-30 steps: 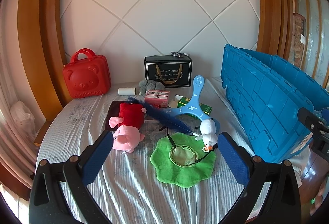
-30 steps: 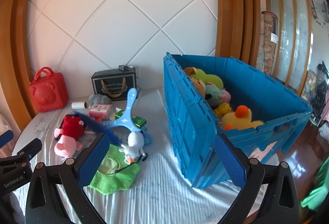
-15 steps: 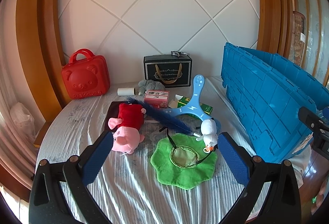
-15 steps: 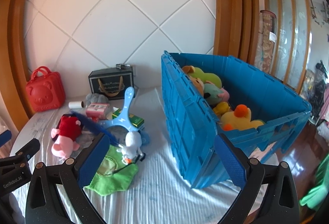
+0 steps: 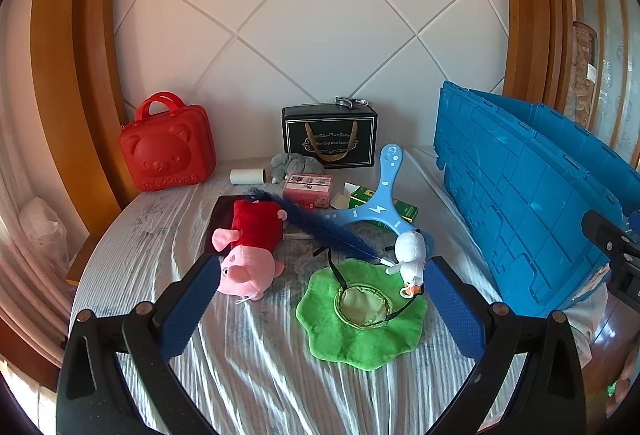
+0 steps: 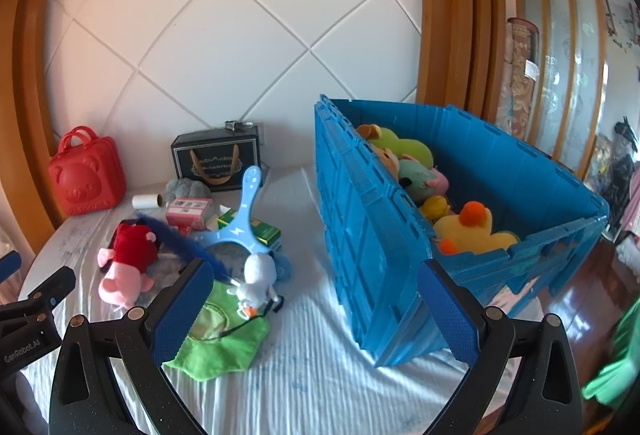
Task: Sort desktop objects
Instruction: 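Move both grippers toward the pink pig plush and white snowman plush, then grasp the pink pig plush with the left gripper while the right grasps the white snowman plush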
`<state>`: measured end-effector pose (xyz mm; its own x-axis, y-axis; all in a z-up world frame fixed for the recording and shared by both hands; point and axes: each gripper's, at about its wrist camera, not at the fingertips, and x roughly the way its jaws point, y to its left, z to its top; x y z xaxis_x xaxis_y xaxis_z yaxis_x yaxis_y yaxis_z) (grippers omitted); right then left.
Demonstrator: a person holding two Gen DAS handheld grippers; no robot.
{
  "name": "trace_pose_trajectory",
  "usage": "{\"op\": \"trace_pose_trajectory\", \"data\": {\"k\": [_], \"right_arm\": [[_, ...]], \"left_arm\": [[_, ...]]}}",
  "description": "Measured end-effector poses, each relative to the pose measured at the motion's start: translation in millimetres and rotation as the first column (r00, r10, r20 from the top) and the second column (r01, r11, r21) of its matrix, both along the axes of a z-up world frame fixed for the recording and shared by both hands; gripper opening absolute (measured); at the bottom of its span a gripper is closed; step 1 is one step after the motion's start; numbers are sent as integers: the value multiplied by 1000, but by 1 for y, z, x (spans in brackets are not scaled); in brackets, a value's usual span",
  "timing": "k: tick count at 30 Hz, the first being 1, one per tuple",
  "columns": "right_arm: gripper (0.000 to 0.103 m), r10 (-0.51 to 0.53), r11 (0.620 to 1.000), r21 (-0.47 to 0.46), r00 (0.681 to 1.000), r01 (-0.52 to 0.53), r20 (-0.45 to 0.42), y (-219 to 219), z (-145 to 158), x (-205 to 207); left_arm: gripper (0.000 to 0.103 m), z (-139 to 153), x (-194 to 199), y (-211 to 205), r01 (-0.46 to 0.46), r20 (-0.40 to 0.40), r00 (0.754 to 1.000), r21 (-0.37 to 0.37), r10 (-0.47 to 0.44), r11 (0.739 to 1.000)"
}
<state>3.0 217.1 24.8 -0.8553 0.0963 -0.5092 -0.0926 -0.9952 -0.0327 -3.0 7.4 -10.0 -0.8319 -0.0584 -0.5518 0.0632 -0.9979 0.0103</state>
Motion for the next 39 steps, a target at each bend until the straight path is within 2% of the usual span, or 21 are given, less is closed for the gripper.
{"op": "trace_pose_trajectory", "data": {"k": [6,10,15,20,24,28,33,39], "right_arm": [[103,23,1000,-1,1000,-23,6,-9,-2,-6],[103,63,998,-20,997,-62,33,-20,-9,-14],[103,92,996,-24,992,-90,85,-39,-25,-33],[103,112,994,-31,978,-108,179,-62,-59,-66],[103,102,995,-44,962,-94,255,-73,-86,-92],[103,94,995,-67,945,-77,313,-77,-106,-110],[103,89,996,-55,927,-74,364,-79,-122,-132],[103,107,994,-60,909,-91,403,-75,-134,-166]], "left_arm": [[103,-6,-6,-13,2,6,1000,10,-2,1000],[103,-19,-16,-37,-20,31,999,9,19,1000],[103,-44,-33,-82,-62,115,992,19,59,998],[103,-84,-51,-139,-135,222,966,10,129,991],[103,-110,-66,-173,-161,277,949,7,153,987],[103,-125,-90,-185,-150,311,940,5,141,989],[103,-135,-117,-180,-125,340,934,22,110,992],[103,-144,-159,-171,-128,387,916,34,105,991]]}}
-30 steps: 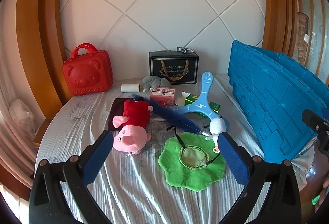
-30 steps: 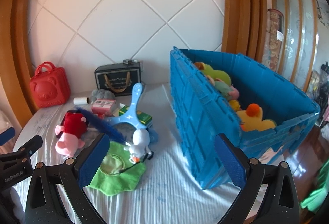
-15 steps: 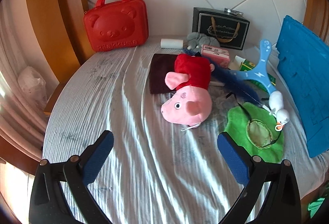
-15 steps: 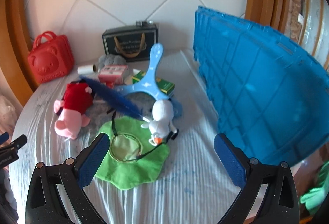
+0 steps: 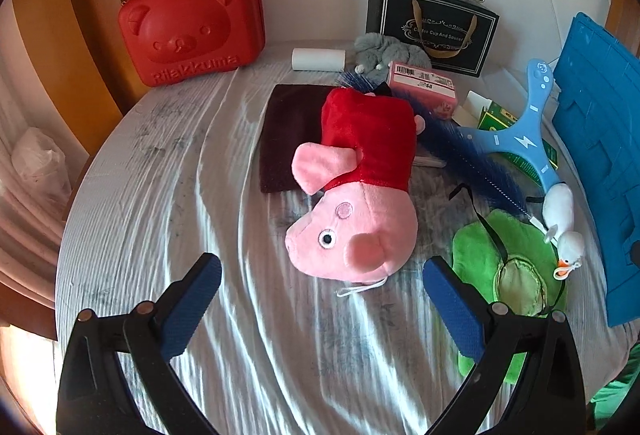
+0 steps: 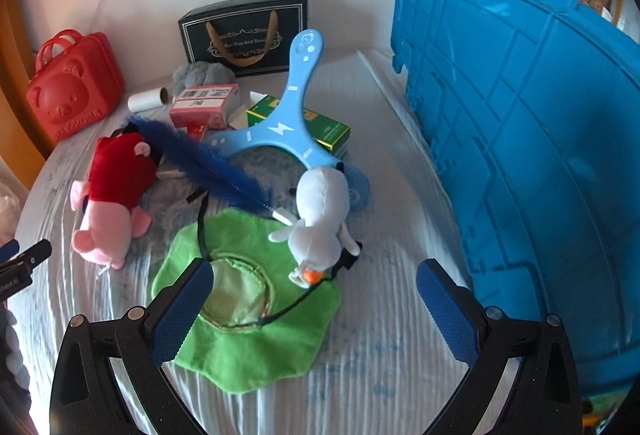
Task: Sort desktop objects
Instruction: 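Grasp the pink pig plush with the left gripper while the right grasps the white snowman plush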
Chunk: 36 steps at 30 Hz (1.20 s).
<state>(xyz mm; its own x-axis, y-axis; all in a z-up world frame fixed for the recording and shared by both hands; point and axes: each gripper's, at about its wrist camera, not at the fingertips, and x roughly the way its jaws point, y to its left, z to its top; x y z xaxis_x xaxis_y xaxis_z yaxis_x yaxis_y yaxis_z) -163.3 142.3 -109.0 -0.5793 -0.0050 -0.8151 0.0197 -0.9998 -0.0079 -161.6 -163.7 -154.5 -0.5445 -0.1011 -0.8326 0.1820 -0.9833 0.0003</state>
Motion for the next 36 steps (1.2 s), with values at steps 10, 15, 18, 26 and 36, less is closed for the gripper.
{"op": "trace_pose_trajectory", "data": {"k": [10,15,18,26,36], "right_arm": [[97,30,998,-62,995,-24,97,13,-28,-74],[96,29,996,-82,988,-17,150,15,-50,-96],[84,52,997,-72,987,-41,155,7,-53,-105],[84,46,998,-53,977,-35,207,0,-70,-123],[70,52,993,-113,950,-18,308,10,-107,-134]], "left_arm": [[103,-22,-79,13,9,108,994,-43,-4,999],[103,-33,-106,11,19,155,988,-49,-11,999],[103,-49,-116,10,16,200,980,-37,-8,999],[86,-78,-123,14,20,266,964,49,-33,999],[79,-77,-132,11,34,256,966,29,-40,999]]}}
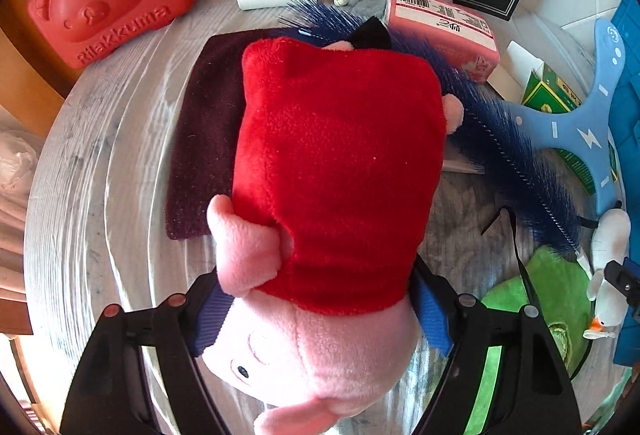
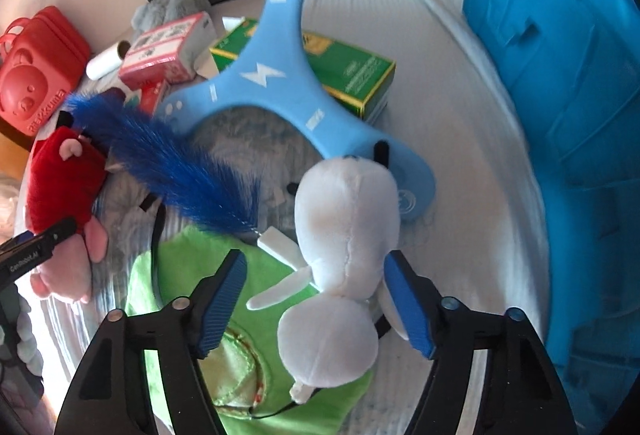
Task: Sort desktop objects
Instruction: 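Grasp the pink pig plush with the left gripper while the right grasps the white snowman plush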
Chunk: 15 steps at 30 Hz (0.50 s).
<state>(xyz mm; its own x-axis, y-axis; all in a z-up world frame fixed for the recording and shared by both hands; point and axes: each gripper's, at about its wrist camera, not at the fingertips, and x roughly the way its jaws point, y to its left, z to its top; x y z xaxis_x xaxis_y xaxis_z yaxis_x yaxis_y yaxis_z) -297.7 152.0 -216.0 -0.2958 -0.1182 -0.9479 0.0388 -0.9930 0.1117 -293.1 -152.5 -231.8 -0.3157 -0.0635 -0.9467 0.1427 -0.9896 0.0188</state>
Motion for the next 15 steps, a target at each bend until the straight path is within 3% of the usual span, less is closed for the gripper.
{"op": "trace_pose_trajectory", "data": {"k": [3,8,15], "right_arm": [[67,1,1000,19,1000,-1,11,1,-10,-1],[44,0,999,43,1000,0,1,7,-13,0],[41,3,1000,25,999,-2,-37,14,3,12]], "left_arm": [[76,0,0,2,3,-8,1000,-5,-3,1000],[70,7,8,1,4,-43,999,-15,-4,1000],[69,30,28,-8,-21,-113,993,-25,18,999]]}}
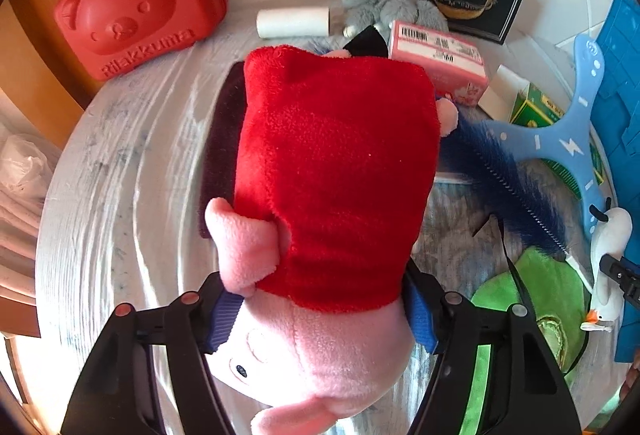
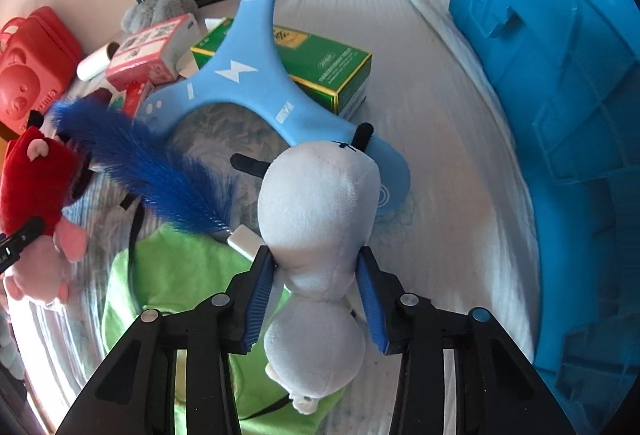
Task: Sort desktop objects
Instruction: 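Grasp the pink pig plush with the left gripper while the right grasps the white snowman plush, then carry both plushes over the blue crate and open both grippers to drop them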
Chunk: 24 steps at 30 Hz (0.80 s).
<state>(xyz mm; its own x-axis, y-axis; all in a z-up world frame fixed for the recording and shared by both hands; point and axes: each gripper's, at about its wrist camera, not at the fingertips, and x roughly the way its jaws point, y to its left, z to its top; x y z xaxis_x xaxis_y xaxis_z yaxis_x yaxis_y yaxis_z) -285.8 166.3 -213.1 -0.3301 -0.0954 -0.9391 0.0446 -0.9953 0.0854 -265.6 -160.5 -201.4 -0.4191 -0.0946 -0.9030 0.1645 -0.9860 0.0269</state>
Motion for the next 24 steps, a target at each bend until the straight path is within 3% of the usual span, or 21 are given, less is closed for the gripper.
{"op": "trace_pose_trajectory", "data": {"k": [7,12,24], "right_arm": [[41,21,1000,-10,995,-22,-94,-9,38,14],[41,53,998,-18,978,-57,-200,-18,83,32],[41,106,994,21,882,-108,-459,-19,194,107]], "left_arm": [[69,39,27,-6,-15,-107,994,-11,14,1000],[69,71,51,-3,-7,-191,982,-15,4,1000],[69,144,117,16,47,-385,922,-11,-48,999]]}}
